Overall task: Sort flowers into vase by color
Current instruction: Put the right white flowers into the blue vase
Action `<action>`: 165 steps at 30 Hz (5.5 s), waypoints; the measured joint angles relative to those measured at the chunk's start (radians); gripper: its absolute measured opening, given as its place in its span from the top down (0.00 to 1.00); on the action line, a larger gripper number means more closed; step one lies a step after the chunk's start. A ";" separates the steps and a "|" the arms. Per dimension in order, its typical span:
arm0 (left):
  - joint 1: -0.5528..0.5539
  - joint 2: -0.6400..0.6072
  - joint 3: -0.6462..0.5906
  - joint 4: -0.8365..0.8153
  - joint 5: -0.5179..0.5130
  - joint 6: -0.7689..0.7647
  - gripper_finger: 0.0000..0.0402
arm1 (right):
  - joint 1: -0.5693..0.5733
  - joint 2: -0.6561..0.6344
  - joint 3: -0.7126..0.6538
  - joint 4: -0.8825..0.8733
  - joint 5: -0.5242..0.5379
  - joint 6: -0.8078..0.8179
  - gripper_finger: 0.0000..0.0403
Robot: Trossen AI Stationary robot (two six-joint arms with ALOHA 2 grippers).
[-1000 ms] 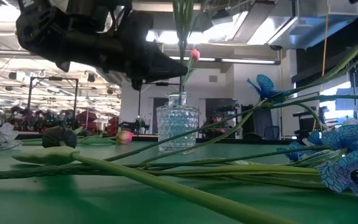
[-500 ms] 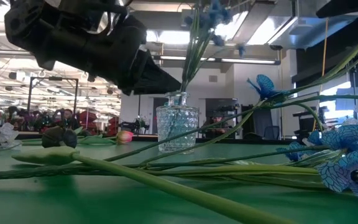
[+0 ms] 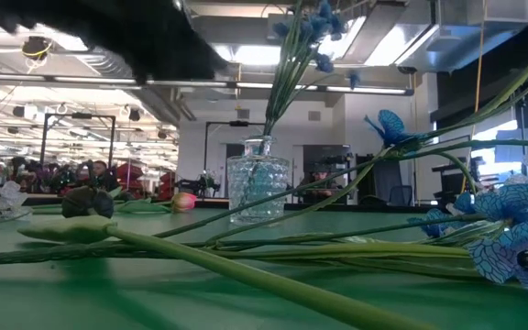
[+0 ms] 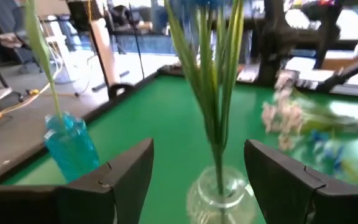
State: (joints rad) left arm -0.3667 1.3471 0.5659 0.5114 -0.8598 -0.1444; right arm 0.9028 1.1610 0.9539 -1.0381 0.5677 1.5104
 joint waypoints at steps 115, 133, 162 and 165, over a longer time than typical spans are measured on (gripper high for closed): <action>0.261 -0.011 0.544 -0.102 0.807 0.182 0.39 | -0.619 0.106 0.495 1.043 -0.174 -1.668 0.99; 0.265 -0.012 0.544 -0.188 0.647 0.240 0.46 | -0.721 0.265 0.494 1.146 -0.359 -1.562 0.99; 0.198 -0.078 0.544 -0.282 0.564 0.230 0.63 | -0.720 0.264 0.494 1.147 -0.376 -1.542 0.99; 0.211 -0.078 0.544 -0.300 0.565 0.208 0.64 | -0.720 0.264 0.494 1.145 -0.378 -1.542 0.99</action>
State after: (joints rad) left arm -0.1559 1.2694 1.1099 0.2112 -0.2951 0.0640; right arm 0.1825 1.4250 1.4475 0.1070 0.1902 -0.0313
